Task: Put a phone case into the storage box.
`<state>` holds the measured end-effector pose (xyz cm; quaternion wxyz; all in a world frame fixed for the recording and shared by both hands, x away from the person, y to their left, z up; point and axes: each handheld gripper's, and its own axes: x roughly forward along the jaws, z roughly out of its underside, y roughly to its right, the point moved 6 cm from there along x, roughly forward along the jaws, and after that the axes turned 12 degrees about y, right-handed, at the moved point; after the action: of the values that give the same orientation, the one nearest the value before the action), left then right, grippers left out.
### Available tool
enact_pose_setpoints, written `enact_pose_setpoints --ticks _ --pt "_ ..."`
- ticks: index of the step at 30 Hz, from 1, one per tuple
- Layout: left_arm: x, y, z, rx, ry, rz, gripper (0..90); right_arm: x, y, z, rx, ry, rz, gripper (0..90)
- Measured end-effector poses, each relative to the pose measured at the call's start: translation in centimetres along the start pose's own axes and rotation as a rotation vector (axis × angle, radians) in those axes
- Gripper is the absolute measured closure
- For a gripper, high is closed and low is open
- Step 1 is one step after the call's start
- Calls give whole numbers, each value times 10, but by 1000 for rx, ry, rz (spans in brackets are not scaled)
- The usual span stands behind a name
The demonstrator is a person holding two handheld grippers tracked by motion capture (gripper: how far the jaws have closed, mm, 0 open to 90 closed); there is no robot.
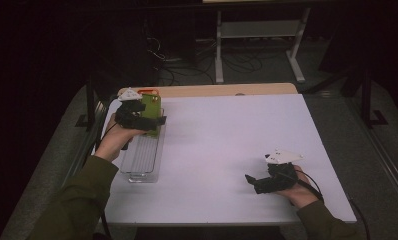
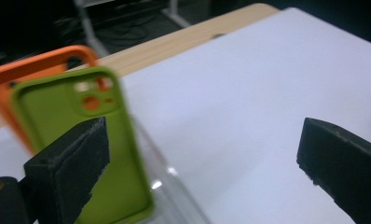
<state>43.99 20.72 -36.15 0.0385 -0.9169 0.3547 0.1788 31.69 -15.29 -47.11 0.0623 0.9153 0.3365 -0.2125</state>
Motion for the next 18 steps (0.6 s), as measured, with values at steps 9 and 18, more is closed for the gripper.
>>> enact_pose_setpoints --ticks 9,18 --pt "-20 32 12 62 27 134 22 -1 -2 0 0 2 -16 11" --pt "-30 57 42 84 14 206 22 -4 -5 -4 -2 10 -51 11"
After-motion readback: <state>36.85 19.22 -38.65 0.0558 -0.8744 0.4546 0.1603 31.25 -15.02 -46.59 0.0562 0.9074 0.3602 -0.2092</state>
